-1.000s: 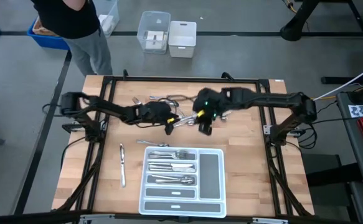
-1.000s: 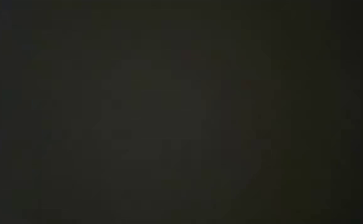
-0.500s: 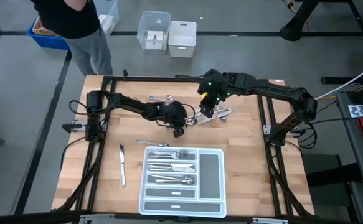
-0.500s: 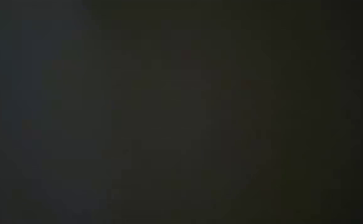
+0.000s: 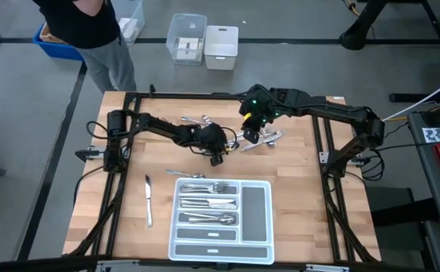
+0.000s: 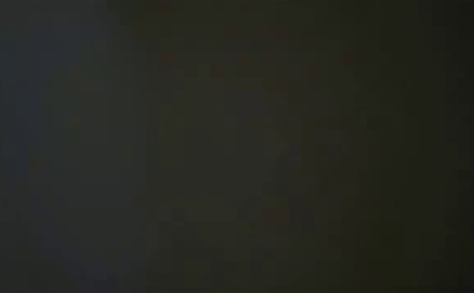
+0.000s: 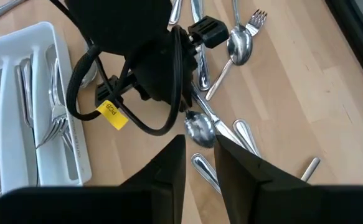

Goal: Sort silverware
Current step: Put the silver spoon into the bottom section of the white silverware tray

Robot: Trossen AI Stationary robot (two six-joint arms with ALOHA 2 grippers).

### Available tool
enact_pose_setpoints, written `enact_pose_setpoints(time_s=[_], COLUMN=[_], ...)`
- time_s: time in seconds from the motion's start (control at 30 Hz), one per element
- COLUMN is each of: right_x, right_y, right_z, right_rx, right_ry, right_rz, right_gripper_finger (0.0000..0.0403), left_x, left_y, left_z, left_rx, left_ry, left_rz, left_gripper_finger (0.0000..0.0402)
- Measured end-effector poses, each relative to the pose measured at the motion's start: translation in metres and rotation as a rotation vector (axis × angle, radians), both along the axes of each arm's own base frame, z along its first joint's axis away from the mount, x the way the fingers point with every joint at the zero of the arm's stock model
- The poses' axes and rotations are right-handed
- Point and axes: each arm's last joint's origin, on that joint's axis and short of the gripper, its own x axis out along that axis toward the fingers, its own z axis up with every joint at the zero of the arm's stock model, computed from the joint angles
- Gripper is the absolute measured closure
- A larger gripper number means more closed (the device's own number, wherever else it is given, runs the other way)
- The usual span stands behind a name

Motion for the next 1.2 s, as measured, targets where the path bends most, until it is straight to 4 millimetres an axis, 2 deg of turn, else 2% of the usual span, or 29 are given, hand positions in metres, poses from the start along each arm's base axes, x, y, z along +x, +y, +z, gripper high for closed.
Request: enact_pose_setpoints(time_s=[0.1,0.33,0.4,0.53,0.63,0.8,0.97,1.2], right_x=[0.0,0.0,0.0,0.0,0.0,-0.001,-0.001,-0.001], right_y=[0.0,0.0,0.0,0.0,0.0,0.0,0.0,0.0], right_z=[0.0,0.0,0.0,-0.001,-0.001,-0.001,-0.001,-0.001], right_rx=[0.0,0.001,0.001,0.003,0.003,0.003,0.01,0.024], right_ry=[0.0,0.001,0.002,0.007,0.007,0.008,0.013,0.013], right_rz=[0.0,0.0,0.0,0.0,0.0,-0.001,-0.008,-0.029], right_gripper_finger=[0.0317,0.0317,0.0317,0.0317,0.0317,0.0317,0.0317,0.0317], left_x=[0.0,-0.005,-0.007,-0.013,-0.022,-0.033,-0.037,-0.04], left_y=[0.0,0.002,0.001,-0.002,-0.01,-0.036,-0.077,-0.135], left_z=[0.001,0.016,0.027,0.063,0.082,0.117,0.133,0.133], left_rx=[-0.01,-0.17,-0.232,-0.386,-0.525,-0.686,-0.739,-0.798], left_ry=[-0.006,-0.056,-0.083,-0.176,-0.182,-0.216,-0.2,-0.114], left_rz=[0.013,0.04,0.024,-0.044,-0.095,-0.246,-0.379,-0.416], left_gripper_finger=[0.0392,0.0396,0.0396,0.0398,0.0398,0.0399,0.0399,0.0399])
